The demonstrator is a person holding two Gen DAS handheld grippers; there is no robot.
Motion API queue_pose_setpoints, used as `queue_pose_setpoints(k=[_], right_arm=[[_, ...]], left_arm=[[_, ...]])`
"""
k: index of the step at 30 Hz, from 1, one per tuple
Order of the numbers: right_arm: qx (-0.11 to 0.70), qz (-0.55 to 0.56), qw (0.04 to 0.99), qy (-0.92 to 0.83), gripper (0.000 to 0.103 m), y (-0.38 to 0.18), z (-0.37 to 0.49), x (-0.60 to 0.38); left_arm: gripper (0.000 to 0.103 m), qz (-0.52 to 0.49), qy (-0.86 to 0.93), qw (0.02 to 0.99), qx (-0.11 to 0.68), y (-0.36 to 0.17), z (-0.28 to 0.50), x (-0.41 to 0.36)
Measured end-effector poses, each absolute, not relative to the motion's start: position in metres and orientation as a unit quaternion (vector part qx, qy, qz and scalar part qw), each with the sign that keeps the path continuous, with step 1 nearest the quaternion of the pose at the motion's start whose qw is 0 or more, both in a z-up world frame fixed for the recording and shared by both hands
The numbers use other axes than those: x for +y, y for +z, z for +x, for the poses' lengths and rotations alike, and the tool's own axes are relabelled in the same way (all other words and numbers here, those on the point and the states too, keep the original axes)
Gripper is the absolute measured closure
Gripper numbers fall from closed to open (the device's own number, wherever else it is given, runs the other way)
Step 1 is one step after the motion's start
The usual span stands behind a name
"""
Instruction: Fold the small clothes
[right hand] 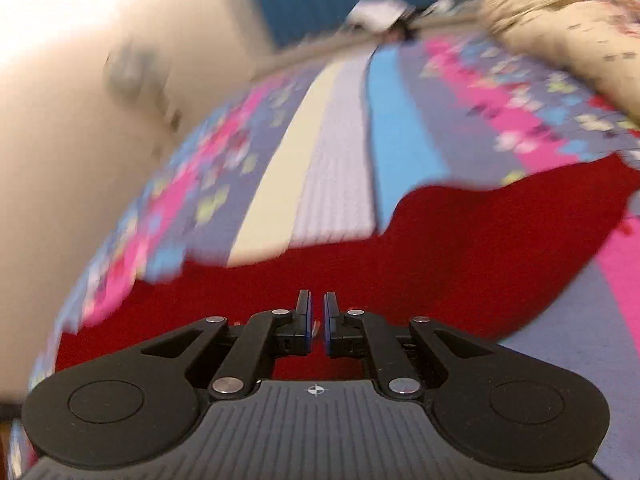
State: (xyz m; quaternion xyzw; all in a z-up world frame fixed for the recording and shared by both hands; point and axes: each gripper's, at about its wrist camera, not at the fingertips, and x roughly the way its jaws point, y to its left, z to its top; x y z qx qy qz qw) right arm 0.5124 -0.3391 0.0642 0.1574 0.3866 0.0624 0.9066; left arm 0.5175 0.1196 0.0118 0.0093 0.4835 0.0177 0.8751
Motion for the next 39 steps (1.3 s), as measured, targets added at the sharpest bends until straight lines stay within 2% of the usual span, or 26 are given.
queue_pose_setpoints(k=[2, 3, 9, 11, 13, 17, 24, 31, 39], right_arm=[[0.467, 0.106, 0.876, 0.065, 0.094, 0.036, 0.521, -0.324], [0.481, 0.085, 0.871, 0.054, 0.096, 0.026, 0.521, -0.321], [0.437, 0.112, 0.892, 0.043, 0.095, 0.042, 0.515, -0.326], [0.472, 0.094, 0.876, 0.036, 0.094, 0.027, 0.517, -0.326], [0.463, 0.091, 0.881, 0.039, 0.093, 0.03, 0.515, -0.325], [0.422, 0.135, 0.896, 0.03, 0.081, 0.052, 0.513, -0.341], [0.321, 0.232, 0.915, -0.079, 0.074, 0.071, 0.502, -0.427], [0.281, 0.329, 0.878, -0.207, 0.075, 0.029, 0.491, -0.538], [0.271, 0.395, 0.853, -0.21, 0.071, -0.015, 0.5, -0.585]], left_arm=[[0.059, 0.015, 0.02, 0.871, 0.491, 0.008, 0.52, 0.121], [0.059, 0.018, 0.019, 0.871, 0.49, 0.008, 0.519, 0.121], [0.061, -0.051, -0.027, 0.9, 0.432, 0.032, 0.511, 0.126], [0.06, -0.015, -0.022, 0.88, 0.473, 0.017, 0.515, 0.119], [0.055, 0.029, -0.015, 0.862, 0.506, -0.001, 0.517, 0.112], [0.055, -0.01, -0.01, 0.882, 0.47, 0.017, 0.516, 0.122], [0.055, -0.029, 0.011, 0.888, 0.459, 0.025, 0.515, 0.13], [0.055, -0.032, 0.008, 0.891, 0.452, 0.029, 0.516, 0.127], [0.055, -0.044, -0.001, 0.889, 0.456, 0.029, 0.52, 0.125]])
